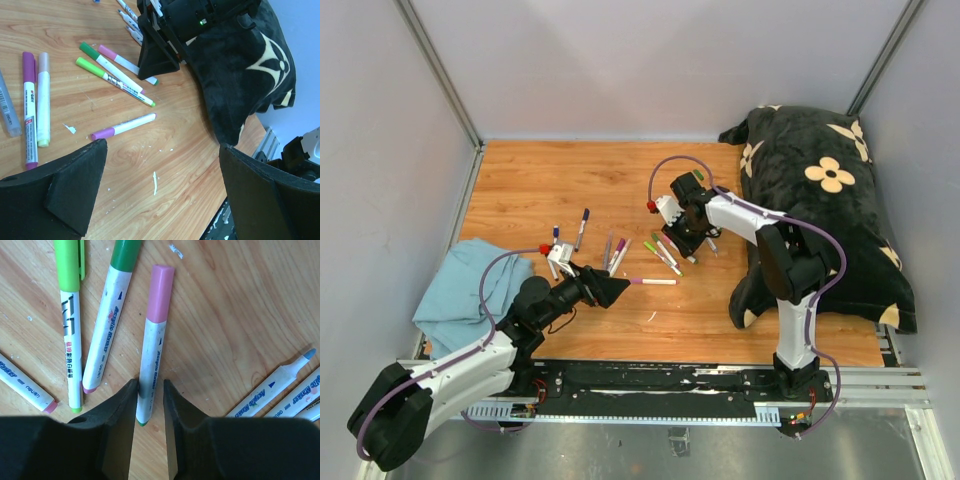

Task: Open the pen caps
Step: Pick up the pen from the center of the board.

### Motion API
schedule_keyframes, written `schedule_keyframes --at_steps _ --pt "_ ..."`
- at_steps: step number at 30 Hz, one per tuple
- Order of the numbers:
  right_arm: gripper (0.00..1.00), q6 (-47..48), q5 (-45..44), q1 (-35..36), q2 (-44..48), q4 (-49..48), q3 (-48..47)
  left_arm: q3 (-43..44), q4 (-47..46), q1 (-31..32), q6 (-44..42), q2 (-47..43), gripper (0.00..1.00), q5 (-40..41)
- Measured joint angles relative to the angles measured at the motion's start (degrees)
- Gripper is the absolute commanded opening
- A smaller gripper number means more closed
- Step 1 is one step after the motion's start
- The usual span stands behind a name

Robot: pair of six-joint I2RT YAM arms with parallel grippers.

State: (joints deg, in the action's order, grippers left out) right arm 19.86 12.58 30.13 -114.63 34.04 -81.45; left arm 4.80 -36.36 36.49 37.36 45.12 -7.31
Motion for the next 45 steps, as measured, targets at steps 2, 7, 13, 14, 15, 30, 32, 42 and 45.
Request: schedule_keyframes --at_steps 2,7,13,14,15,30,32,42,45 --pt "0.25 0.2 -0.39 0.15 -0.42 0.61 -0.63 0.0 0.0 0.0 0.09 0.0 0.97 -0.02" --pt "0.08 0.7 -0.83 0.17 -1.09 1.75 -1.68 0.0 -0.02 0.0 0.22 0.04 0.97 -0.04" --pt "0.01 1.2 -1.25 0.15 -1.11 2.08 -1.9 0.0 -1.05 0.0 0.72 0.74 0.98 -0.46" --pt "0.01 1.22 -1.16 0.15 -1.11 2.08 -1.9 0.0 -1.53 0.0 0.96 0.98 0.98 -0.55" --pt "0.01 1.22 -0.96 0.13 -1.09 2.08 -1.9 0.0 -2.12 0.0 1.25 1.36 0.98 -0.79" --pt "0.01 1.42 14.82 -6.34 7.65 2.4 0.11 3.04 -19.43 0.0 5.97 19.3 0.95 -7.21" --pt "0.01 1.38 18.62 -7.43 9.14 2.45 0.55 4.61 -20.85 0.0 6.23 21.24 0.95 -7.54" --pt "0.01 1.11 42.47 -10.86 15.39 3.17 1.55 12.41 -28.46 0.0 7.67 29.33 0.94 -6.93" --pt "0.01 1.07 49.07 -10.8 16.37 3.63 1.55 14.1 -30.01 0.0 8.7 30.91 0.92 -6.38"
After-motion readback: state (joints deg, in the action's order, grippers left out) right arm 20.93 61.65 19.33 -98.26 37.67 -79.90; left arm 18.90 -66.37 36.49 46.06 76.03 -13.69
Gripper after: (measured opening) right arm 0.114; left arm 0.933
